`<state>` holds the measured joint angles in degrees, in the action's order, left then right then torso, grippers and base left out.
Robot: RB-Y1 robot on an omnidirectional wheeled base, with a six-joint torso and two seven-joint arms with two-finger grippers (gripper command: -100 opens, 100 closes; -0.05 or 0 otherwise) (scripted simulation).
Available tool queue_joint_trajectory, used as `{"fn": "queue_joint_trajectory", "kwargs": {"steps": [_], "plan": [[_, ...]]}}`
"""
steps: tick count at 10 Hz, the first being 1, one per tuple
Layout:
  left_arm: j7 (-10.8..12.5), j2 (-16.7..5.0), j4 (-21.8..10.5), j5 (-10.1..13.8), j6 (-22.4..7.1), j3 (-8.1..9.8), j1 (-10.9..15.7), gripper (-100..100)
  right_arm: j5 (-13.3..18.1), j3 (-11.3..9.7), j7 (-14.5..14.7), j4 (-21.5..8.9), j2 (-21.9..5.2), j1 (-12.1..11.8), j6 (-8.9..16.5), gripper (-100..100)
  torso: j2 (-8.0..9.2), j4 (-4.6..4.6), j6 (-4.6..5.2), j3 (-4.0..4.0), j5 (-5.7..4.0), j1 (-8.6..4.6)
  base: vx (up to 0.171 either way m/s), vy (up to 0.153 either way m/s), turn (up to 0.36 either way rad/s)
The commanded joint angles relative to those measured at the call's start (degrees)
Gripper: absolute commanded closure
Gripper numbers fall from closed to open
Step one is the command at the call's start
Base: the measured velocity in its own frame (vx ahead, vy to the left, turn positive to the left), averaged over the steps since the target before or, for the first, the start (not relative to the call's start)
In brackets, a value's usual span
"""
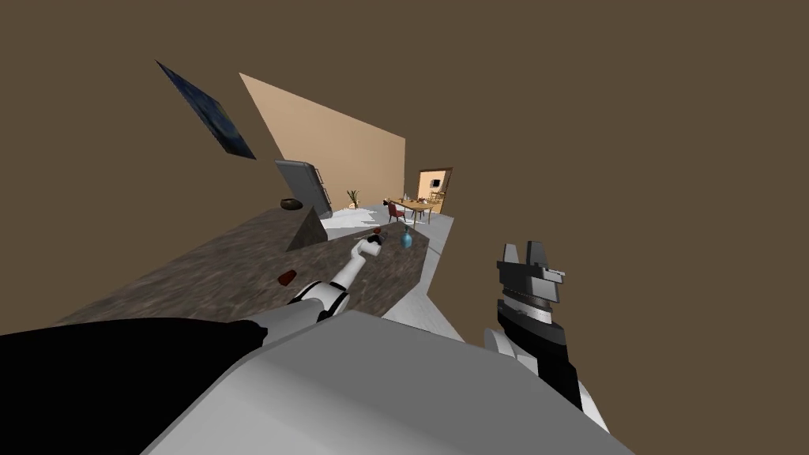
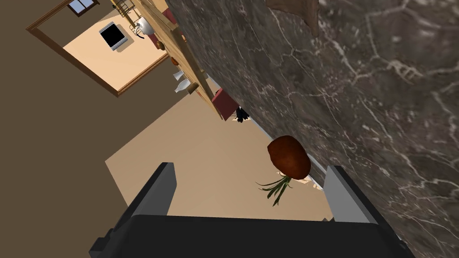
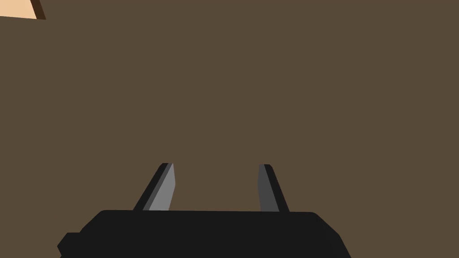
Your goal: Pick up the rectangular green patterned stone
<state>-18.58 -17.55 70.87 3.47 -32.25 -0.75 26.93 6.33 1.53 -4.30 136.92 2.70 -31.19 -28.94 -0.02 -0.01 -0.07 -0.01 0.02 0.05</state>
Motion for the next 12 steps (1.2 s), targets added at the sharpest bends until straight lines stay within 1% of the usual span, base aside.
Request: {"fn": "queue_joint_trajectory", "kwargs": {"steps": [1, 2, 3, 4, 5, 6, 7, 8, 9, 10, 11, 12], "plan": [[-0.3, -0.2, -2.9, 0.3, -2.9, 0.1, 2.9, -100, 0.0, 0.0, 0.0, 0.0, 0.0, 0.0, 0.0, 0, 0.0, 0.0, 0.0, 0.0, 0.0, 0.0, 0.0, 0.019, -0.128], [-0.3, -0.2, -3.9, 0.3, -4.3, 0.1, 3.0, -100, 0.0, 0.0, 0.0, 0.0, 0.0, 0.0, 0.0, 0, 0.0, 0.01, 0.04, 0.01, -0.01, 0.0, 0.001, 0.023, -0.068], [-0.6, -0.3, -6.4, 0.6, -5.8, 0.17, 5.6, -100, 0.0, 0.0, 0.0, 0.0, 0.0, 0.0, 0.0, 0, 0.01, 0.0, 0.0, 0.0, 0.0, 0.02, 0.002, 0.03, -0.102], [-0.6, -0.3, -7.8, 0.6, -7.5, 0.17, 5.8, -100, 0.0, 0.0, 0.0, 0.0, 0.0, 0.0, 0.0, 0, 0.0, 0.01, 0.03, 0.01, 0.0, 0.04, 0.005, 0.029, -0.086], [-0.9, -0.4, -9.4, 0.9, -9.4, 0.24, 8.4, -100, 0.0, 0.0, 0.0, 0.0, 0.0, 0.0, 0.0, 0, 0.0, 0.0, 0.0, 0.0, 0.01, 0.04, 0.007, 0.035, -0.117], [-0.9, -0.4, -11.1, 0.9, -10.7, 0.24, 8.6, -100, 0.0, 0.0, 0.0, 0.0, 0.0, 0.0, 0.0, 0, -0.01, 0.01, 0.03, 0.0, 0.0, 0.06, 0.007, 0.031, -0.075], [-0.9, -0.4, -11.5, 0.9, -10.7, 0.24, 8.6, -100, 0.0, 0.0, 0.0, 0.0, 0.0, 0.0, 0.0, 0, -0.01, 0.0, -0.01, 0.0, 0.01, 0.05, 0.001, 0.012, 0.003], [-1.1, -0.3, -13.2, 1.3, -13.8, 0.28, 11.2, -100, 0.0, 0.0, 0.0, 0.0, 0.0, 0.0, 0.0, 0, 0.01, 0.0, -0.01, 0.0, 0.0, 0.0, -0.002, 0.018, -0.104], [-1.1, -0.3, -15.0, 1.3, -13.8, 0.28, 11.3, -100, 0.0, 0.0, 0.0, 0.0, 0.0, 0.0, 0.0, 0, 0.01, 0.01, 0.03, 0.01, -0.01, 0.0, 0.001, 0.026, -0.085], [-1.3, -0.3, -16.5, 1.6, -16.3, 0.32, 13.7, -100, 0.0, 0.0, 0.0, 0.0, 0.0, 0.0, 0.0, 0, 0.01, 0.0, -0.01, 0.01, 0.0, 0.02, 0.002, 0.033, -0.105], [-1.3, -0.3, -18.1, 1.6, -16.7, 0.32, 13.9, -100, 0.0, 0.0, 0.0, 0.0, 0.0, 0.0, 0.0, 0, 0.0, 0.01, 0.02, 0.01, 0.0, 0.04, 0.004, 0.033, -0.082], [-1.5, -0.2, -20.0, 2.0, -18.9, 0.34, 16.4, -100, 0.0, 0.0, 0.0, 0.0, 0.0, 0.0, 0.0, 0, 0.0, 0.0, -0.01, 0.0, 0.01, 0.05, -0.002, 0.039, -0.122]]}}
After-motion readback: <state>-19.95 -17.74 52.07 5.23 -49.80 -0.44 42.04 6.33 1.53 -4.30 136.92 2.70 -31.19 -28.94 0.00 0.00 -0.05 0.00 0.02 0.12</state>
